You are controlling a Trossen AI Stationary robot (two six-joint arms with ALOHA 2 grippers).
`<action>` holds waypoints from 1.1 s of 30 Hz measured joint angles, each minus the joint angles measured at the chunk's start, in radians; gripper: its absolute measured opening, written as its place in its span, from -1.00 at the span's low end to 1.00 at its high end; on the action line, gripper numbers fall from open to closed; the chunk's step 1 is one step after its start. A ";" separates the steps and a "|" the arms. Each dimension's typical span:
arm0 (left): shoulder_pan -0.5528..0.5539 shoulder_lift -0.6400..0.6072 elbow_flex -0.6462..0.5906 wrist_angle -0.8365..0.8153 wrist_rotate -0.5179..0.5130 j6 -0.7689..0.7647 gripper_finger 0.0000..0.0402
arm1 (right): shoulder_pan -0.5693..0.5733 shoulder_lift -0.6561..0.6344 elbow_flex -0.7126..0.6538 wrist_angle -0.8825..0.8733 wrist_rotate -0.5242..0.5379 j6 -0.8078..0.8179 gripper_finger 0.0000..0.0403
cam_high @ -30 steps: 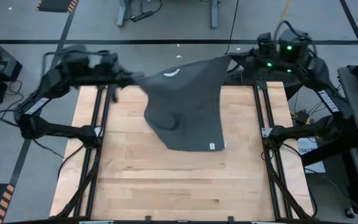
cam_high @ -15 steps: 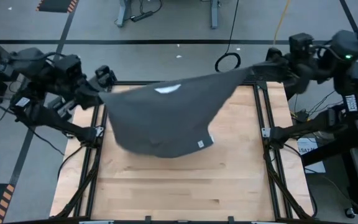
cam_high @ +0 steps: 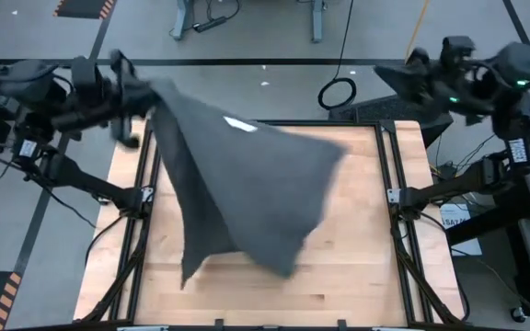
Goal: Roll towel
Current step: Fold the gray towel on the center of table
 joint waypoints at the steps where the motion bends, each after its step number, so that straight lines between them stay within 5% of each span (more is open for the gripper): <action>1: 0.033 -0.002 0.000 -0.031 -0.038 0.022 -0.99 | -0.016 0.011 0.000 0.000 0.035 -0.038 -1.00; 8: 0.230 0.072 0.000 -0.190 0.138 -0.089 -0.99 | -0.080 0.134 0.000 -0.171 0.069 -0.106 -1.00; 14: 0.251 0.154 -0.002 -0.213 0.293 -0.097 -0.99 | -0.061 0.313 -0.103 -0.366 -0.206 -0.042 -0.94; 27: 0.316 0.185 0.000 -0.251 0.297 -0.169 -0.99 | 0.067 0.326 -0.729 0.399 -0.480 0.184 -0.15; 29: 0.322 0.187 -0.001 -0.251 0.303 -0.181 -0.99 | 0.112 0.316 -0.775 0.435 -0.455 0.166 -0.09; 33: 0.324 0.185 -0.001 -0.250 0.324 -0.195 -0.99 | 0.184 0.335 -0.848 0.448 -0.236 0.074 -0.06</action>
